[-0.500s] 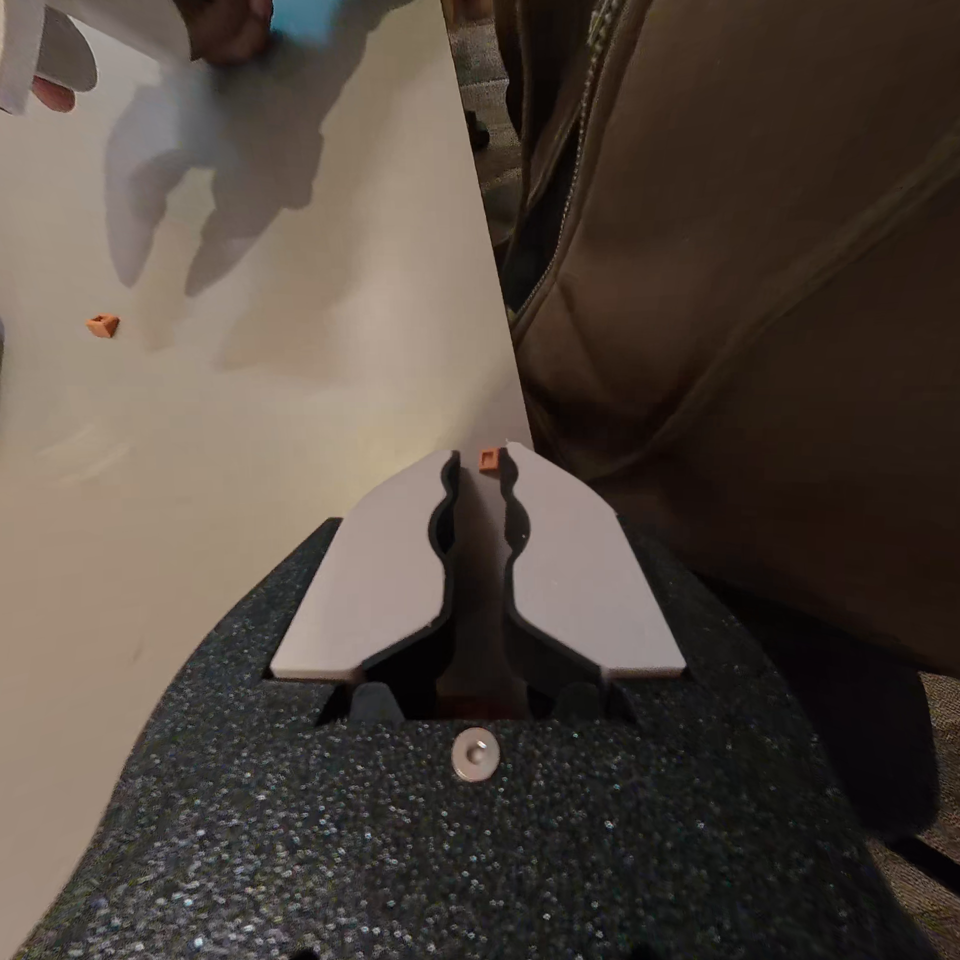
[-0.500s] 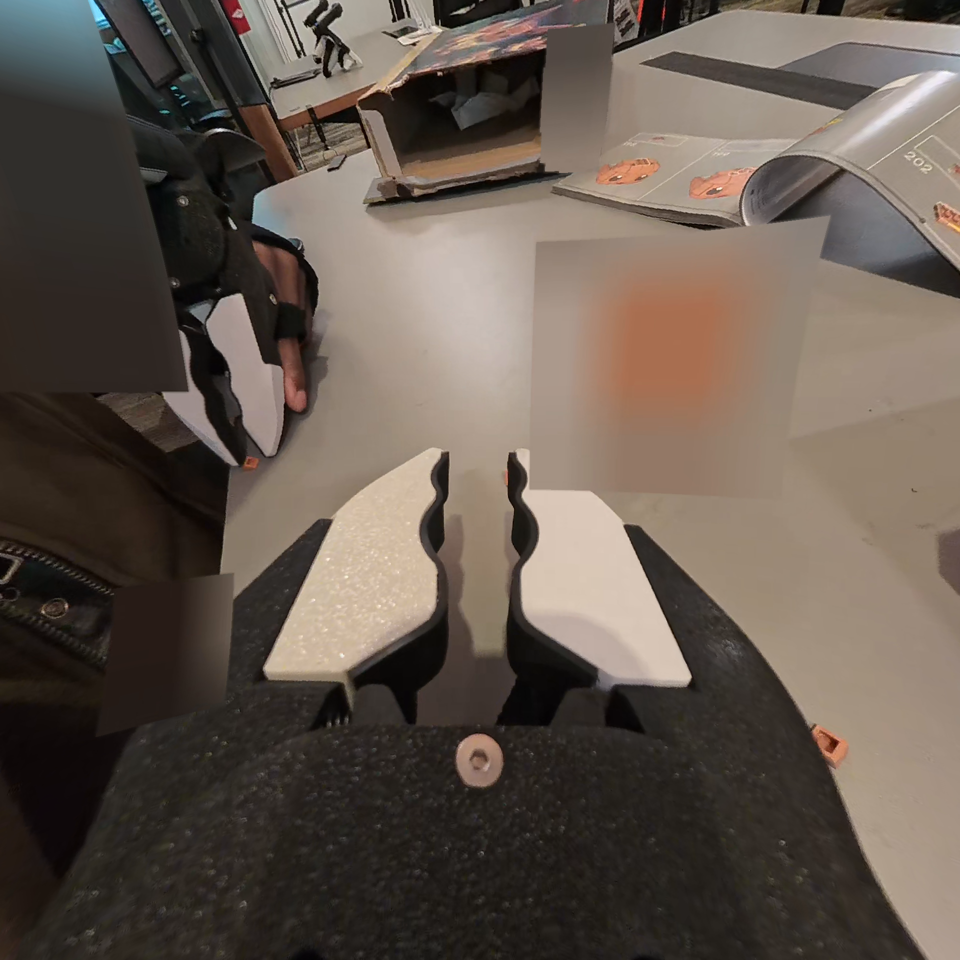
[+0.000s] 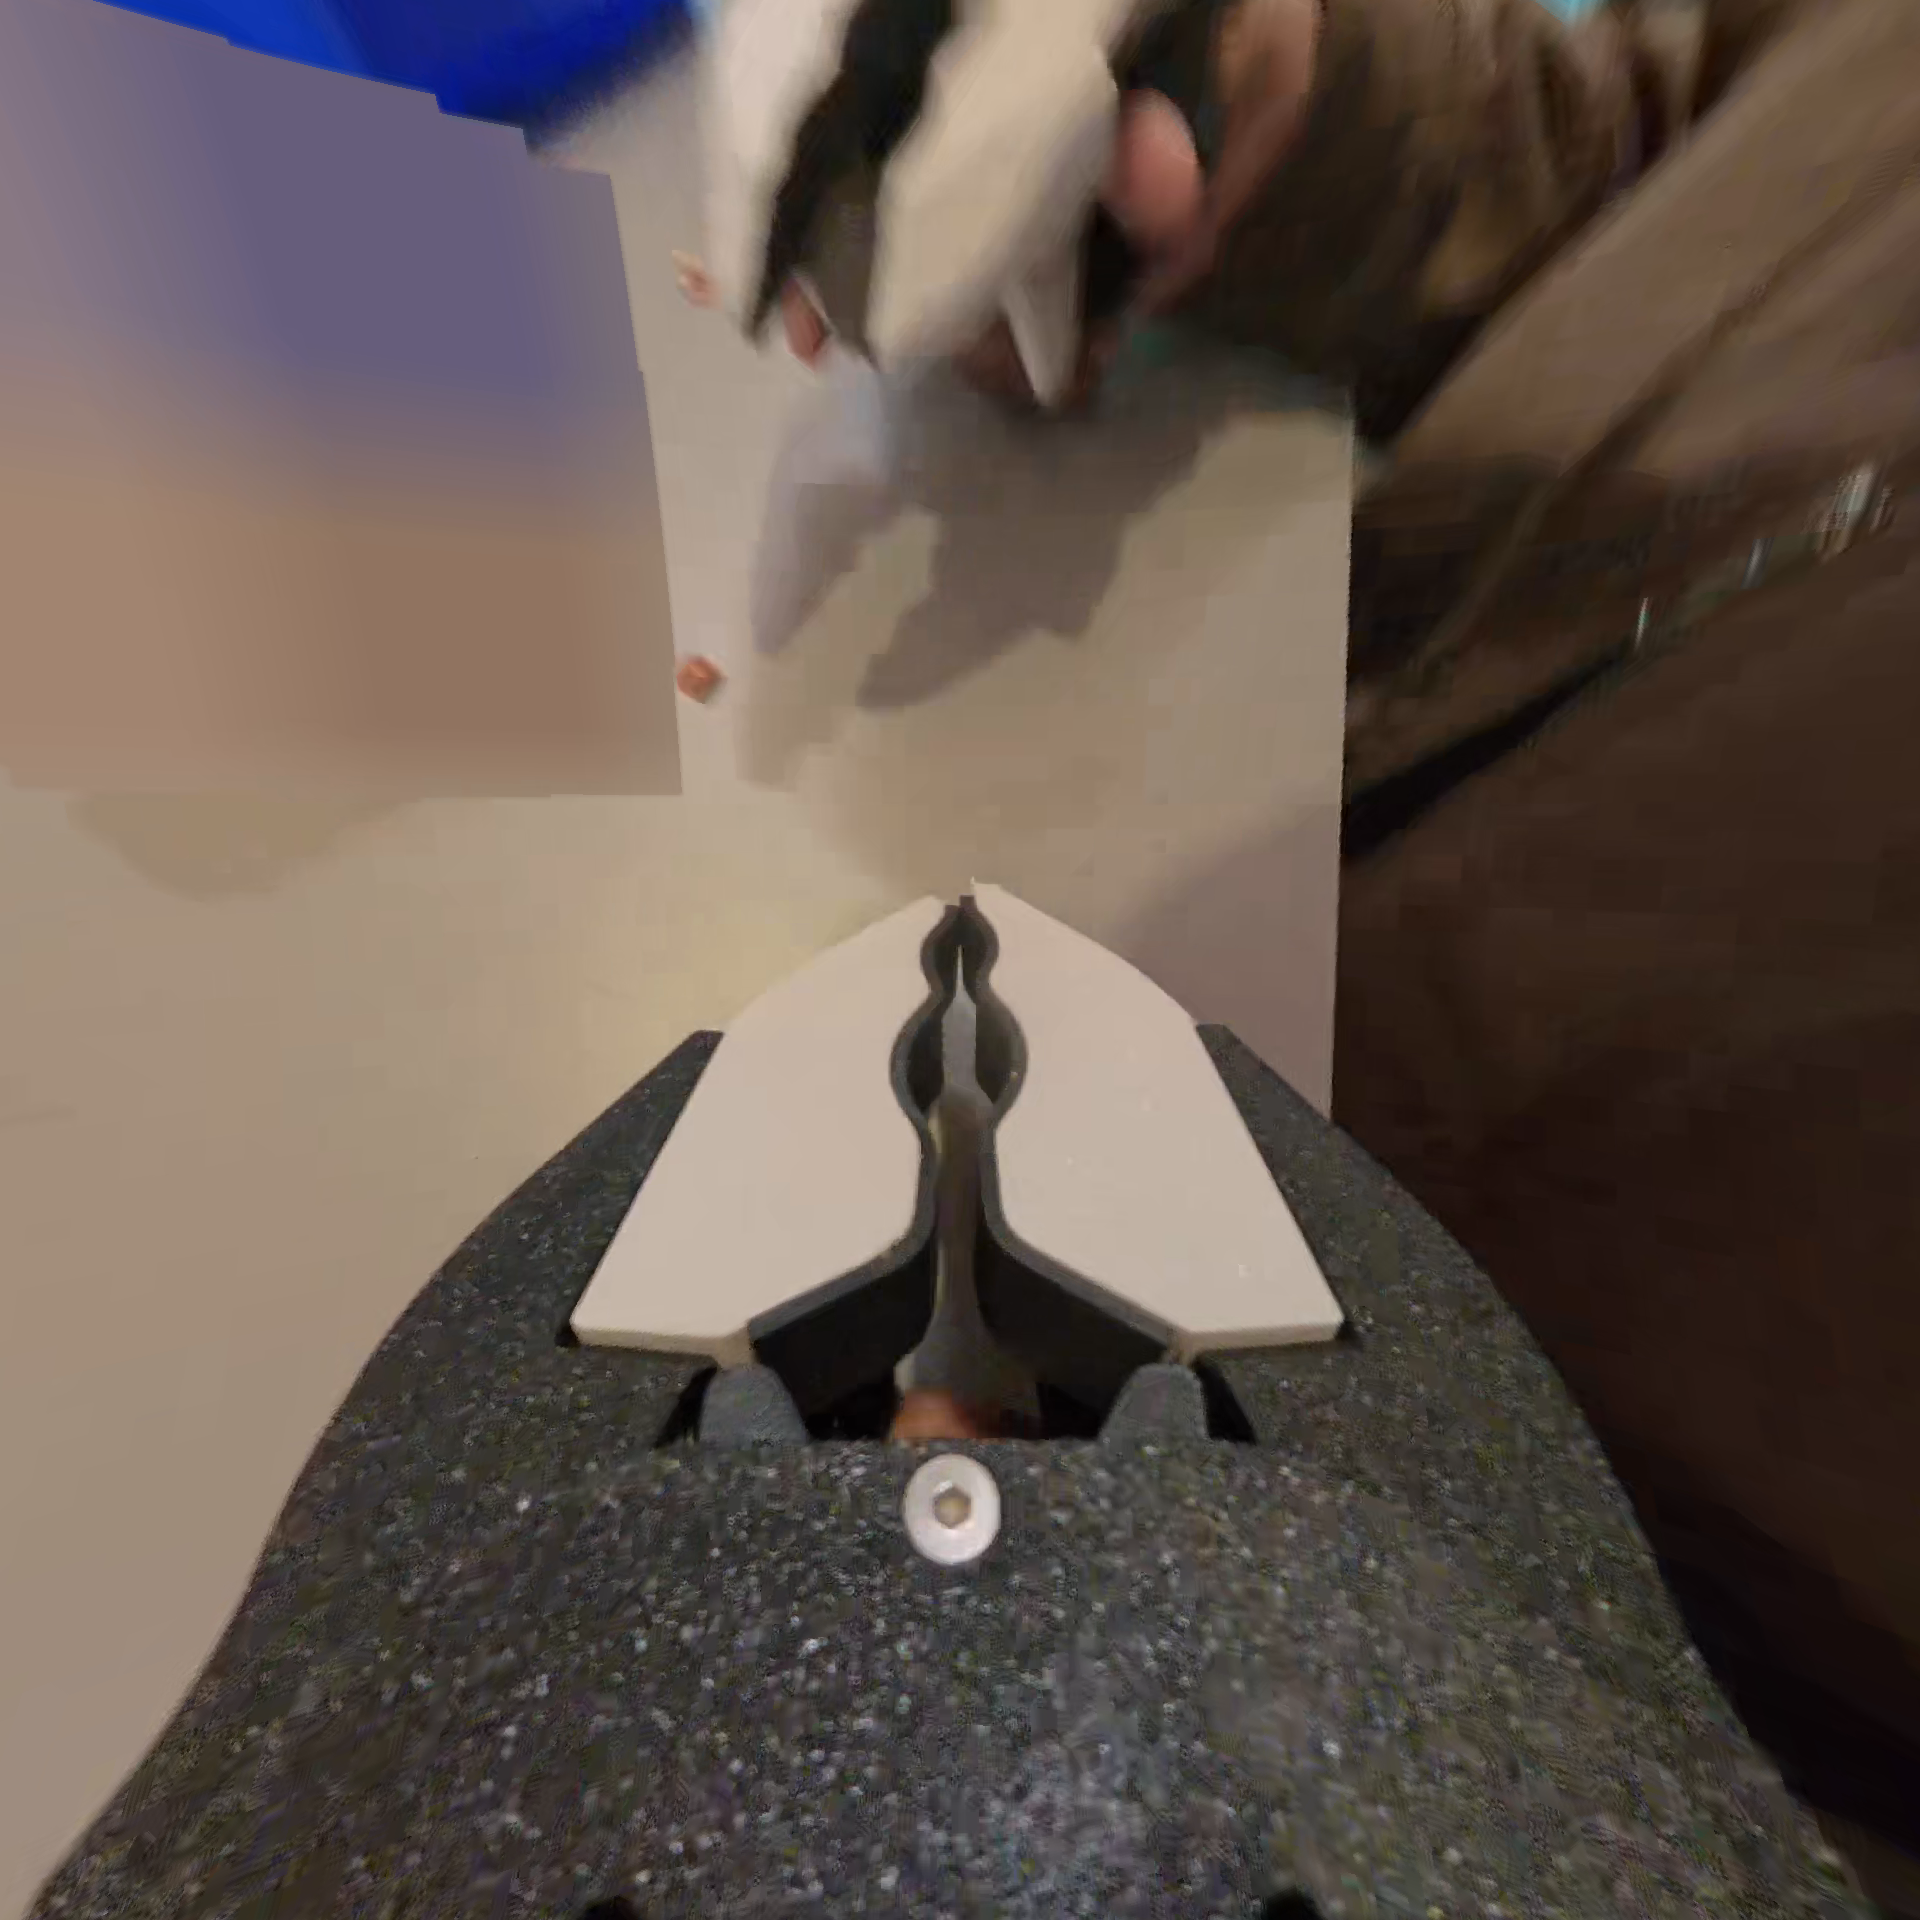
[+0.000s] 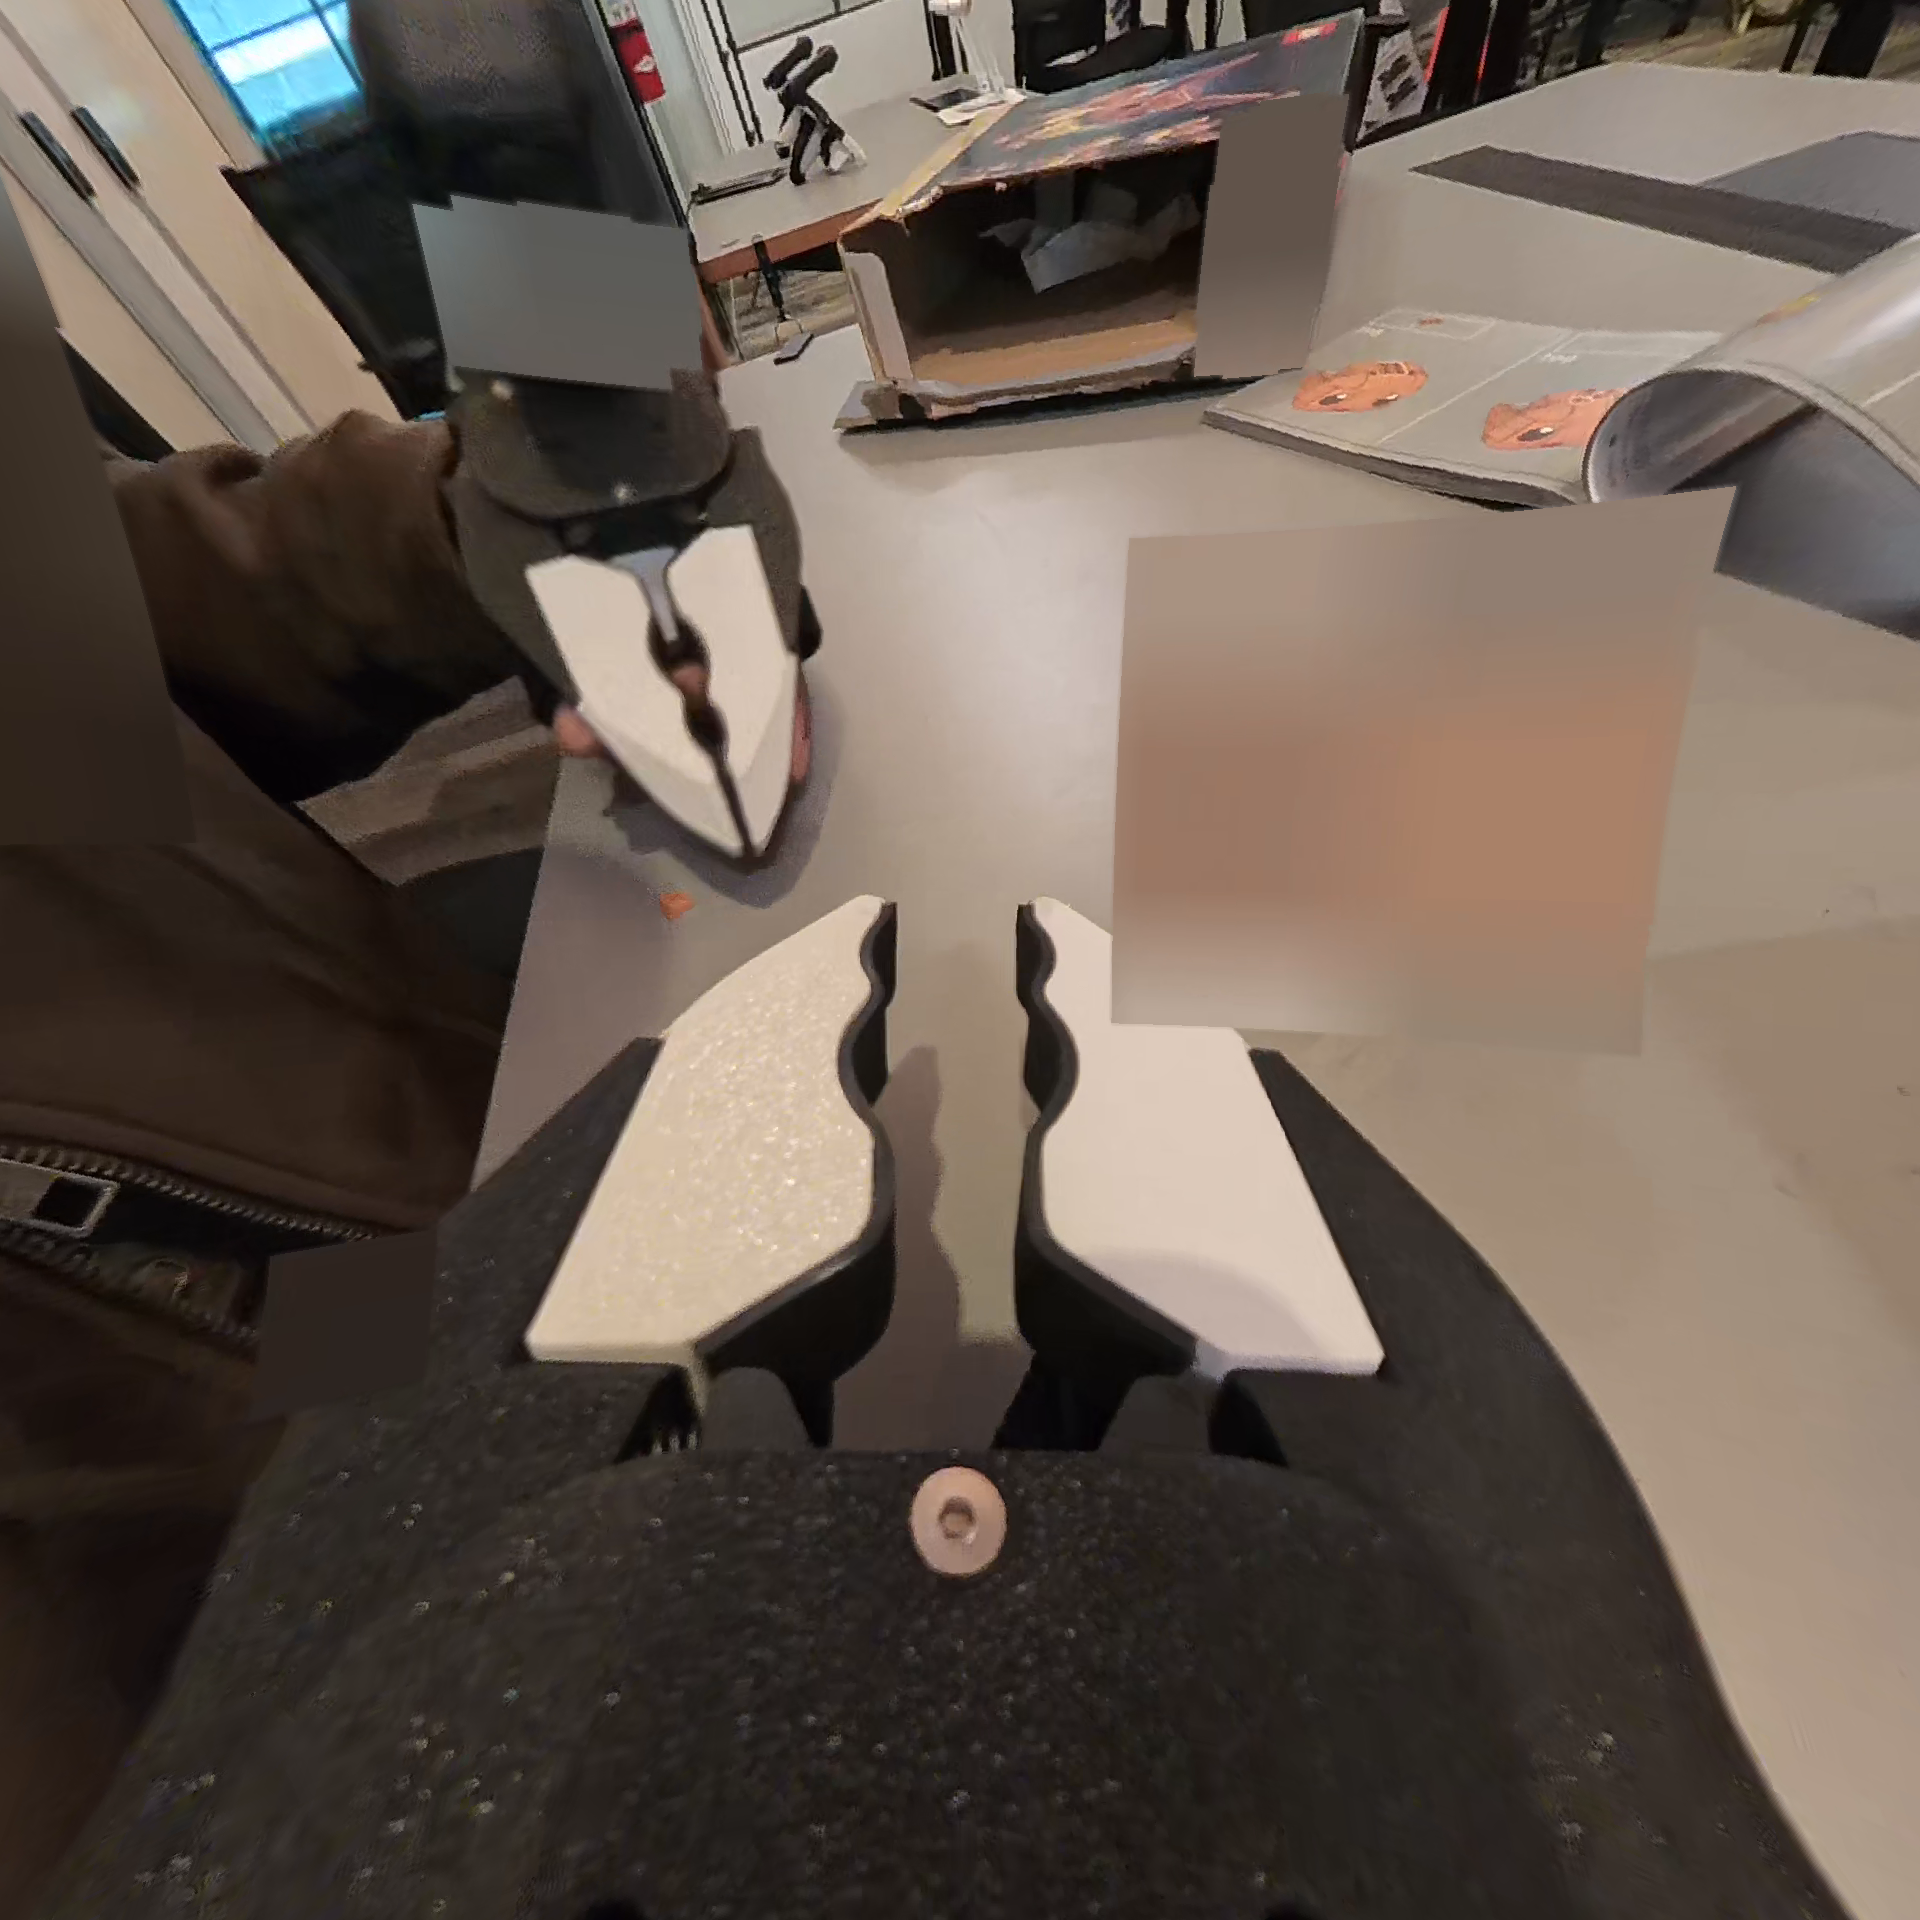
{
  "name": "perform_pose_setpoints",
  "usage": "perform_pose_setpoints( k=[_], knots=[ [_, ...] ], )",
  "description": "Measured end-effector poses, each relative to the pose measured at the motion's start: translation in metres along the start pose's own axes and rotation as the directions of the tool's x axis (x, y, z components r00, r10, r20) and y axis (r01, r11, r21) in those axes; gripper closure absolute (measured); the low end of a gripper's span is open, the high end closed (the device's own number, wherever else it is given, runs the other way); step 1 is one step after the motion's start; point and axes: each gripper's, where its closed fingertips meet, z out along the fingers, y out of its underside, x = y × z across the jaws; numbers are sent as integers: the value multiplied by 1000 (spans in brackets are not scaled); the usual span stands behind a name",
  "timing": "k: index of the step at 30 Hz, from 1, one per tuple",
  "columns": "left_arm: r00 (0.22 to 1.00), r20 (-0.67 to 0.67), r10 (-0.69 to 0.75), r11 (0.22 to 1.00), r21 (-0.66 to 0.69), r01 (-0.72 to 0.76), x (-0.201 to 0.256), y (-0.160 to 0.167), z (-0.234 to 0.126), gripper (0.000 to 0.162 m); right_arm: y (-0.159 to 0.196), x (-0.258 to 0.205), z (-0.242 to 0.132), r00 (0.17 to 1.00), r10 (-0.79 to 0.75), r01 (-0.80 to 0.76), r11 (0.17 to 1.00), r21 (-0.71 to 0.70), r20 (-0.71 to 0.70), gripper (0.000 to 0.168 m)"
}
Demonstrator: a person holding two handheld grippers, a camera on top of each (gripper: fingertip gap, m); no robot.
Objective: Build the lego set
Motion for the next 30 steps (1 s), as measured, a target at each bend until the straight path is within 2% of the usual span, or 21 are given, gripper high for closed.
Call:
perform_pose_setpoints(
  k=[3, 5, 7, 10, 12, 14, 19, 25, 30],
  knots=[
    [978, -19, -206, 955, 215, 206, -23, -33, -4, 162, -9, 0, 6, 998, -57, 57, 998, 6, -3, 146],
    [964, -21, -265, 927, 270, 260, -34, -41, -6, 162, -14, -5, 12, 995, -96, 96, 995, 2, 11, 146],
    [986, 6, -167, 953, 259, 160, -30, -40, -8, 162, -13, -10, 18, 988, -152, 153, 988, -16, 19, 146],
    [990, -39, 134, 985, 111, -129, 11, -17, -12, 162, -1, -13, 24, 979, -205, 205, 978, -43, 16, 147],
    [943, -108, 314, 945, -56, -321, 29, 13, -16, 154, 3, -14, 24, 980, -199, 200, 978, -52, 26, 147],
    [884, -172, 434, 875, -155, -459, 32, 28, -19, 147, -1, -13, 23, 982, -188, 189, 982, -30, 29, 148],
    [760, -351, 548, 761, -168, -626, 26, 31, -15, 146, 1, -14, 21, 987, -143, 146, 989, -34, 74, 148],
    [613, -545, 572, 659, -140, -739, 26, 45, -5, 143, 1, -10, 19, 992, -38, 43, 998, -39, 119, 148],
    [599, -562, 570, 675, -95, -732, 29, 42, 0, 154, 3, -10, 21, 990, -9, 18, 998, -62, 138, 148]
  ],
)
